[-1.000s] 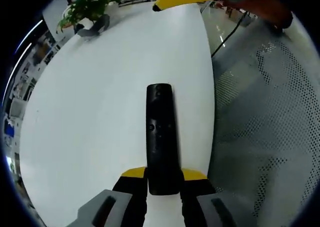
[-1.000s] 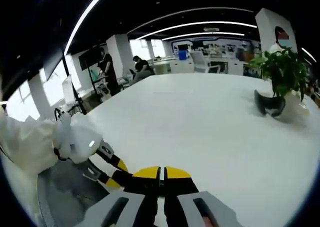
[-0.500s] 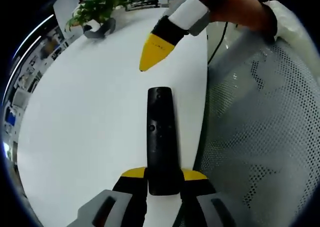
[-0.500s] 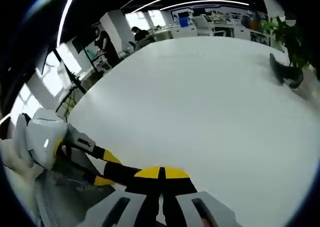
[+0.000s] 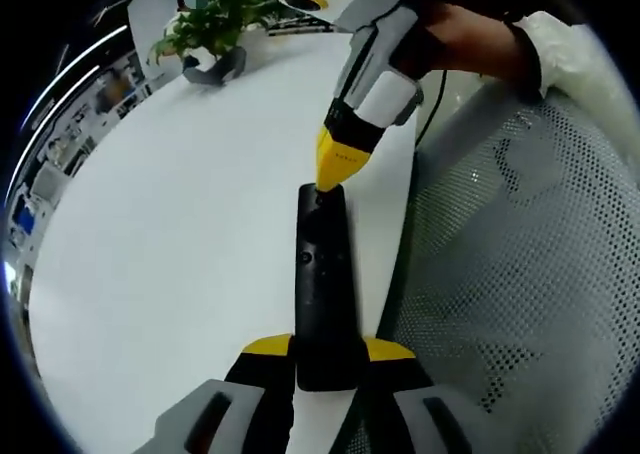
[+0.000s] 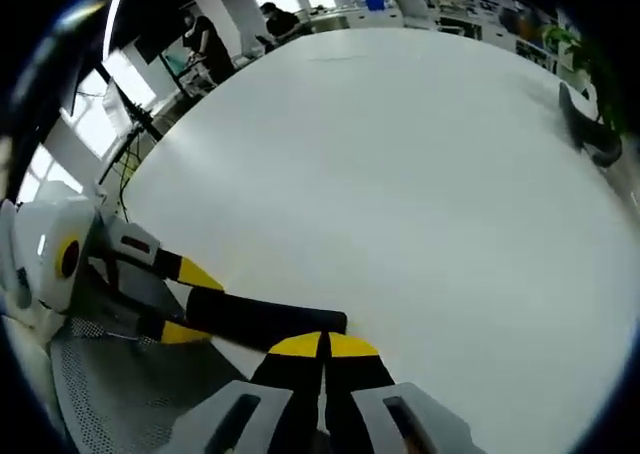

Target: Press the specified remote control buttons in sequence, fully releasing each button before pressing the next.

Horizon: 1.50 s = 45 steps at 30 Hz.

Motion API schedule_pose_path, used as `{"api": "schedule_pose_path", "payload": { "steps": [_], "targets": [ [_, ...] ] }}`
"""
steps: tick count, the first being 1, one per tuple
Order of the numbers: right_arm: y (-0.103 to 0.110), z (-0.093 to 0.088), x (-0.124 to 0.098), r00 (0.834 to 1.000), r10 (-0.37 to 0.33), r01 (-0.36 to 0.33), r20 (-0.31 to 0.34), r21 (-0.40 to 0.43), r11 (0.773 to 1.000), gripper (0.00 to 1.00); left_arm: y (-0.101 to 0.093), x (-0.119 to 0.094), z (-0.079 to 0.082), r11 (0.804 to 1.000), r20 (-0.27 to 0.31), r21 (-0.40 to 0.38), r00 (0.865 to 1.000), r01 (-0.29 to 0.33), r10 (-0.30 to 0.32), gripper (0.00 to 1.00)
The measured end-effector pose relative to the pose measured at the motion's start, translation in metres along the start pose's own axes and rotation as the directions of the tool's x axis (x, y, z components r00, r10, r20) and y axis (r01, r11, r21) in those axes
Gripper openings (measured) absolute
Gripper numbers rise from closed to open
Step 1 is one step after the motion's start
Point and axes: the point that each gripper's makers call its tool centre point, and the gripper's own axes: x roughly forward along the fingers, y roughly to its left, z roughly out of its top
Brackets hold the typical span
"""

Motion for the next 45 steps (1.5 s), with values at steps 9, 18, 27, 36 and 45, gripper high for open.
{"api": "schedule_pose_path", "payload": {
  "steps": [9,18,27,36,45],
  "targets": [
    [0.009,0.006,0.001,1.000,0.010,-0.009,0.020,-0.041,0.999,0.00,-0.002,0.000,0.001,1.000,0.079,-0.018,0.997,-0.005,0.006,0.24],
    [0.004,0.005,0.004,0.999,0.023,-0.024,0.036,0.016,1.000,0.00,-0.005,0.002,0.003,0.998,0.142,-0.056,0.989,-0.031,0.038,0.24],
    [0.001,0.006,0.002,0.998,0.011,-0.014,0.054,0.047,0.999,0.00,-0.003,0.003,0.004,0.997,0.128,-0.072,0.991,-0.030,0.039,0.24],
    [-0.005,0.006,0.001,0.998,0.010,-0.017,0.069,0.109,0.994,0.00,-0.001,0.003,0.005,0.996,0.140,-0.079,0.989,-0.030,0.041,0.24],
    [-0.007,0.006,-0.001,0.999,0.007,-0.014,0.054,0.127,0.992,0.00,0.000,0.003,0.008,0.997,0.167,-0.074,0.985,-0.031,0.043,0.24]
  ]
}}
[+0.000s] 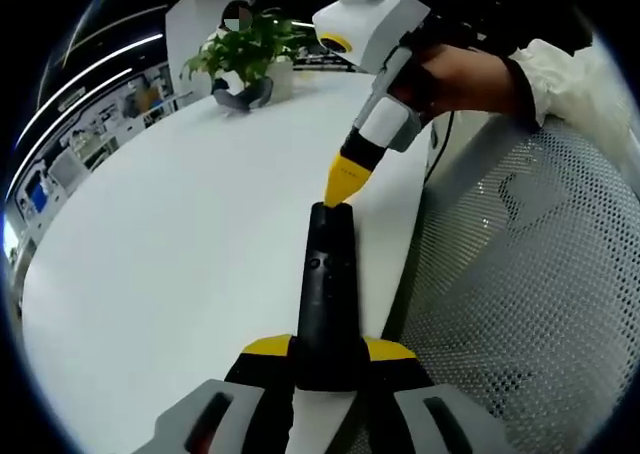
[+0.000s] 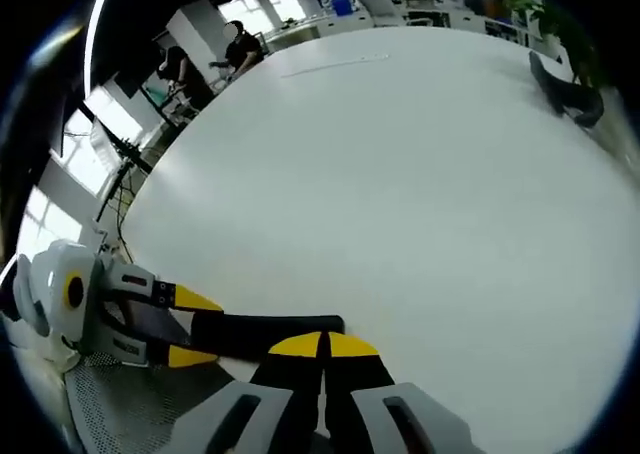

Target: Press the specified remote control buttons in sequence, fully releasing each button before pressing the next.

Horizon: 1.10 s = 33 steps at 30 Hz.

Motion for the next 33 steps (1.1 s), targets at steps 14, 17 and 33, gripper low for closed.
{"api": "schedule_pose_path", "payload": {
  "steps": [14,17,33],
  "targets": [
    [0.011,-0.002,0.003,1.000,0.022,-0.023,-0.017,-0.090,0.996,0.00,0.001,0.001,0.001,1.000,0.015,0.003,1.000,0.000,0.000,0.25],
    [0.011,-0.002,0.003,1.000,0.021,-0.023,-0.017,-0.091,0.996,0.00,0.001,0.001,0.002,1.000,0.019,0.003,1.000,-0.001,0.001,0.25],
    [0.011,-0.002,0.003,0.999,0.035,-0.035,-0.004,-0.077,0.996,0.00,0.001,0.001,0.002,1.000,0.020,0.004,1.000,-0.002,0.002,0.25]
  ]
}}
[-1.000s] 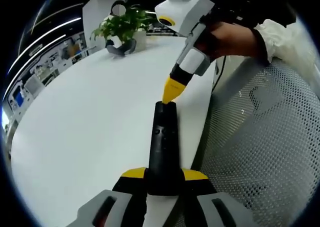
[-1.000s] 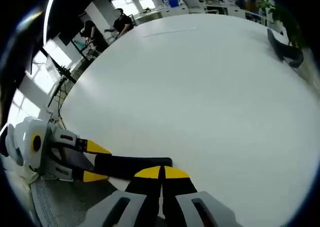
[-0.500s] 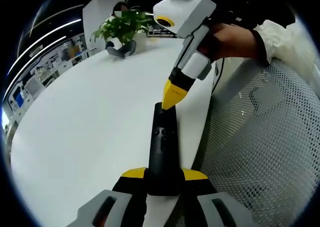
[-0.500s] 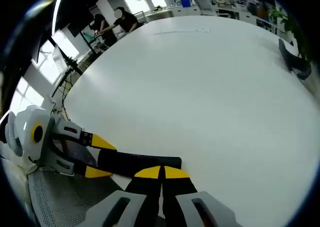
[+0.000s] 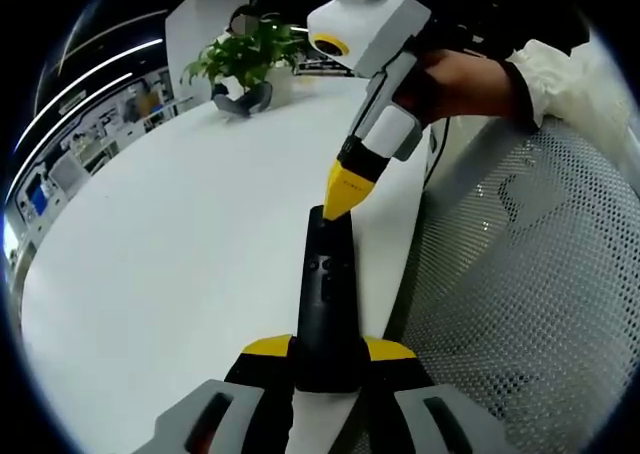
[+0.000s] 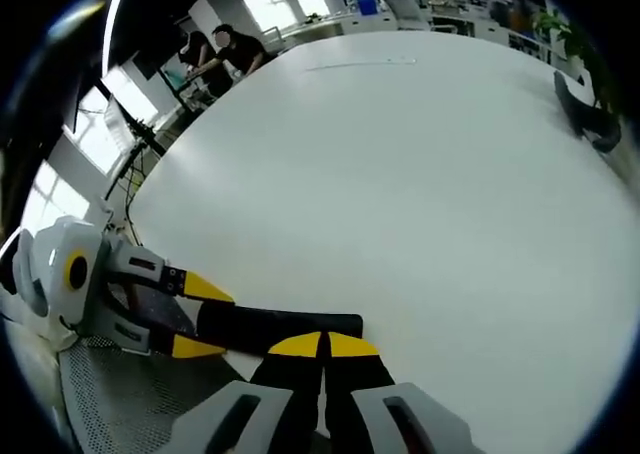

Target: Press the specified remote control buttons in sequence, fully releasing each button before pressing the next.

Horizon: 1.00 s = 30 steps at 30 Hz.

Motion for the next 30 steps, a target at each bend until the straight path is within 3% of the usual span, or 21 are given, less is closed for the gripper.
{"api": "schedule_pose_path", "payload": {
  "steps": [21,26,30],
  "targets": [
    [0.001,0.000,-0.001,1.000,-0.009,0.009,-0.009,-0.007,1.000,0.00,-0.001,0.000,0.000,1.000,0.000,0.007,1.000,0.003,-0.003,0.25],
    [0.013,0.004,-0.001,0.999,0.033,-0.032,0.008,-0.036,0.999,0.00,-0.001,0.000,0.000,1.000,0.002,0.005,1.000,0.003,-0.003,0.25],
    [0.013,-0.005,0.005,0.999,0.027,-0.029,-0.042,-0.056,0.998,0.00,0.000,0.000,0.000,1.000,0.003,0.004,1.000,0.003,-0.003,0.25]
  ]
}}
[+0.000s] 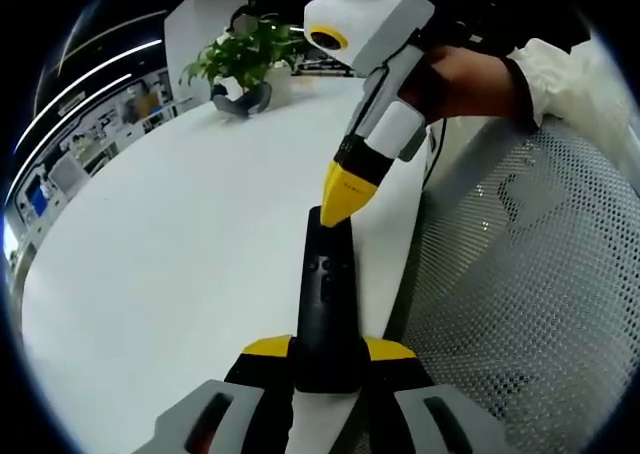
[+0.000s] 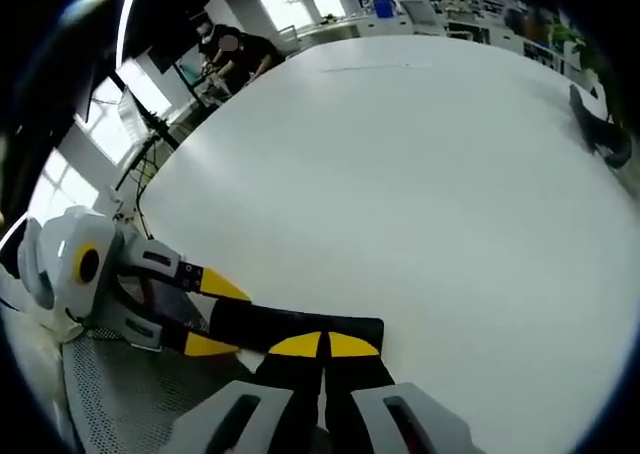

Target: Press the specified remote control buttons in sequence, fully releasing each button before pressing the next.

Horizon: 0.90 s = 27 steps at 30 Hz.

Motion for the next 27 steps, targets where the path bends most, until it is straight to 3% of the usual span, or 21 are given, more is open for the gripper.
{"api": "schedule_pose_path", "payload": {
  "steps": [27],
  "targets": [
    [-0.0014,0.0045,-0.0002,1.000,-0.023,0.024,0.015,-0.057,0.998,0.00,0.0008,0.0013,0.0009,1.000,0.003,0.001,1.000,-0.001,0.001,0.25]
  ]
}}
